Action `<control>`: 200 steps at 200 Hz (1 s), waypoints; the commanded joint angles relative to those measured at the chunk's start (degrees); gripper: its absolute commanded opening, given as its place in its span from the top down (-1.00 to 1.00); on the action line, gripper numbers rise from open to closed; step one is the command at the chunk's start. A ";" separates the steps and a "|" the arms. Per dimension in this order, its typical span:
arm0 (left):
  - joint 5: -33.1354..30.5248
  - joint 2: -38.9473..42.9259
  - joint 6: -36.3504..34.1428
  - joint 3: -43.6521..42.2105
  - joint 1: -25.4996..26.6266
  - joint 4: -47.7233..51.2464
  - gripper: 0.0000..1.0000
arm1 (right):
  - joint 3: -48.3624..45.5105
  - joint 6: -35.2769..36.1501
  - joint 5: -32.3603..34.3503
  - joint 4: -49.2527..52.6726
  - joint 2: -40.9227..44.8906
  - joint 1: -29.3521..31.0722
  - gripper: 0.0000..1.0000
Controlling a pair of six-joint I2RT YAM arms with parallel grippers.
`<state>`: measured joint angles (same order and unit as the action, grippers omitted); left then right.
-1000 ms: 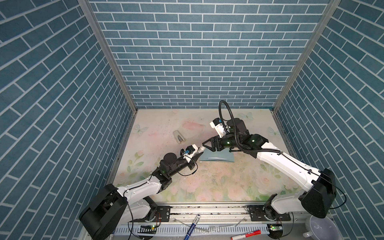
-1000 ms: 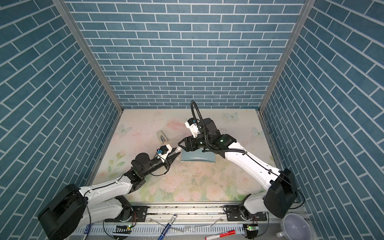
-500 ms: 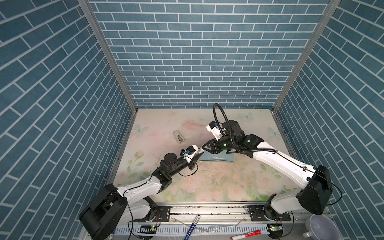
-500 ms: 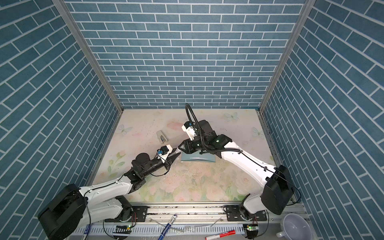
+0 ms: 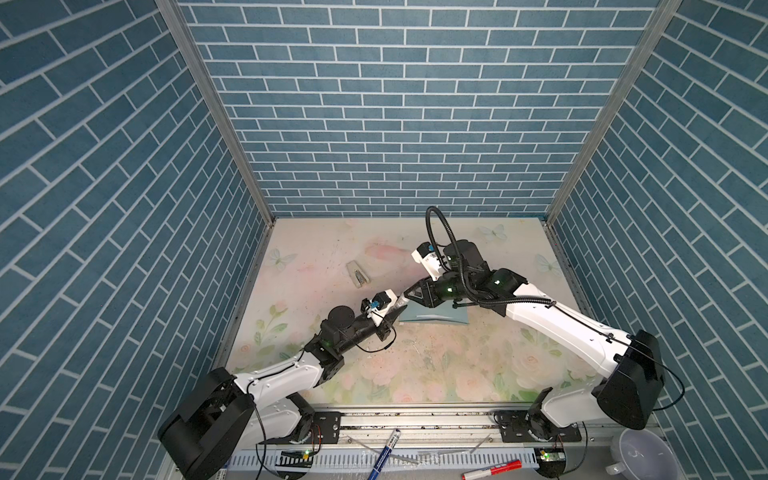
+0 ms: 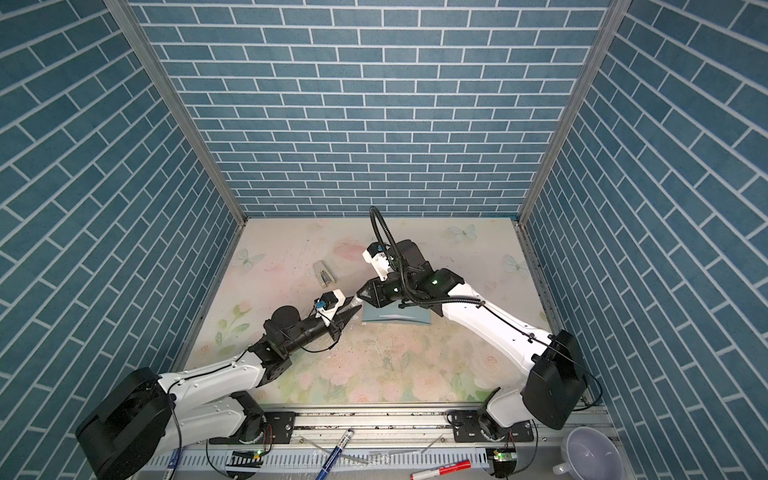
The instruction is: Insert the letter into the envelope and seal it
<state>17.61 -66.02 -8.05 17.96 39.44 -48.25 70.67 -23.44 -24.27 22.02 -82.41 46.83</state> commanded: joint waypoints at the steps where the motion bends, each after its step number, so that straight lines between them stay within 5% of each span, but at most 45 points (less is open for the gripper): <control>1: 0.57 -0.76 -0.82 0.77 0.64 0.17 1.00 | 3.04 2.80 0.26 1.13 1.49 0.11 0.77; 109: -0.09 -0.88 -1.28 0.33 1.43 0.70 1.00 | 2.43 4.47 0.62 3.96 7.19 -4.08 0.83; 200: -1.21 1.32 0.23 -0.34 1.69 0.71 1.00 | 0.59 7.02 23.01 9.29 -2.65 -23.03 0.80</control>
<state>16.97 -65.95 -8.38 18.13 40.82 -47.24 70.67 -19.53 -8.86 29.54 -80.47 27.05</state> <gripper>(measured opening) 0.280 0.264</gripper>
